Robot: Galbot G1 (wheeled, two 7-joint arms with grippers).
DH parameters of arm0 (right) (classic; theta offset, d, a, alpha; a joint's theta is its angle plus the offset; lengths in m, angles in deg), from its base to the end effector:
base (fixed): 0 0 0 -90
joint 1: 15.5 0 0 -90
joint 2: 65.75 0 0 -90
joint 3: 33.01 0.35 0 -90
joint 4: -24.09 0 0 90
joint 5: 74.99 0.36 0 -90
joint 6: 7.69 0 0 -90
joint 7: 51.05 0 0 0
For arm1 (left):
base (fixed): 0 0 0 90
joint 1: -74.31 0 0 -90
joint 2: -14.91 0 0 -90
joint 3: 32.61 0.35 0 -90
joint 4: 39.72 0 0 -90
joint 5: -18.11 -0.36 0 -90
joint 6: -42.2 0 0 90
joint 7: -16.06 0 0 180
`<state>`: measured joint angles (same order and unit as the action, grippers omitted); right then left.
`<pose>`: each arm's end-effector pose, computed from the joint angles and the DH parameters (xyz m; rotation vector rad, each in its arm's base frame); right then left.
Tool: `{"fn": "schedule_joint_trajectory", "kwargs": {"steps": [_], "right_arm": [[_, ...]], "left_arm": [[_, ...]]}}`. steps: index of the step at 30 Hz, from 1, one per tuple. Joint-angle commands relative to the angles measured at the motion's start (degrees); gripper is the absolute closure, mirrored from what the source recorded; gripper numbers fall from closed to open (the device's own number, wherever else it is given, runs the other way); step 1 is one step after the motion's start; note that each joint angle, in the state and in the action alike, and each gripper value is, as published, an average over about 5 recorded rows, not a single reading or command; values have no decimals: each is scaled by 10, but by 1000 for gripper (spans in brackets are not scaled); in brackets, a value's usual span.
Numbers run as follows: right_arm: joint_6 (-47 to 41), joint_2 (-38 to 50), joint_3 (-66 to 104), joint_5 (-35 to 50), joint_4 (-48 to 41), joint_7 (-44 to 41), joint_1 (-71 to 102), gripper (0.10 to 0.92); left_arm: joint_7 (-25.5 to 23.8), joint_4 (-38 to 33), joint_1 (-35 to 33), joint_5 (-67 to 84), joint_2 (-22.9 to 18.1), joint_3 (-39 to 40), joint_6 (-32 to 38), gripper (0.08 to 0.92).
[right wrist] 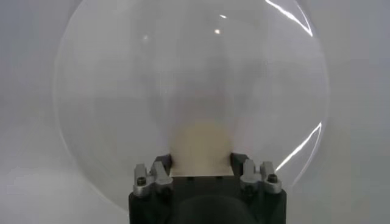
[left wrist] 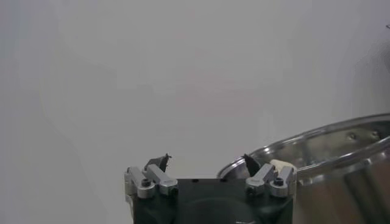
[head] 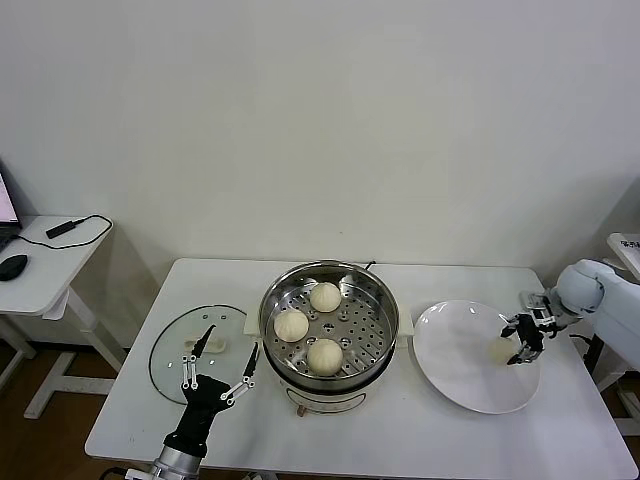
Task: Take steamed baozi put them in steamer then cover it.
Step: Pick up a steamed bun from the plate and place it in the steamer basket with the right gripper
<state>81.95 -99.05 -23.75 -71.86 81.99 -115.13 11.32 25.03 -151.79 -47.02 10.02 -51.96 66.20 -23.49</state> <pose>0.5119 -0.2872 -0.2038 1.2144 -1.4198 1.1942 0.1685 0.0374 -0.3572 0.3742 2.8079 0.4749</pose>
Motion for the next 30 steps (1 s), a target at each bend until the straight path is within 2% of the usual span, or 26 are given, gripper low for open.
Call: {"fn": "schedule_joint_trajectory", "kwargs": {"steps": [1,6,13,21,30], "right_arm": [[-25,-8,-205,110,87,-92,-277,380],[-66,-65,-332,226,160,-99,-435,381],[-117,-154,-359,329,254,-53,-481,385],[-147,-239,-376,364,291,-1,-470,389],[-152,-292,-396,326,244,24,-418,389]], "left_arm": [[0,2,3,0,3,3,-1,177],[1,4,7,-2,3,9,0,177],[1,2,6,-3,5,14,0,177],[2,3,6,-3,5,13,3,177],[4,1,8,-1,3,12,2,177]]}}
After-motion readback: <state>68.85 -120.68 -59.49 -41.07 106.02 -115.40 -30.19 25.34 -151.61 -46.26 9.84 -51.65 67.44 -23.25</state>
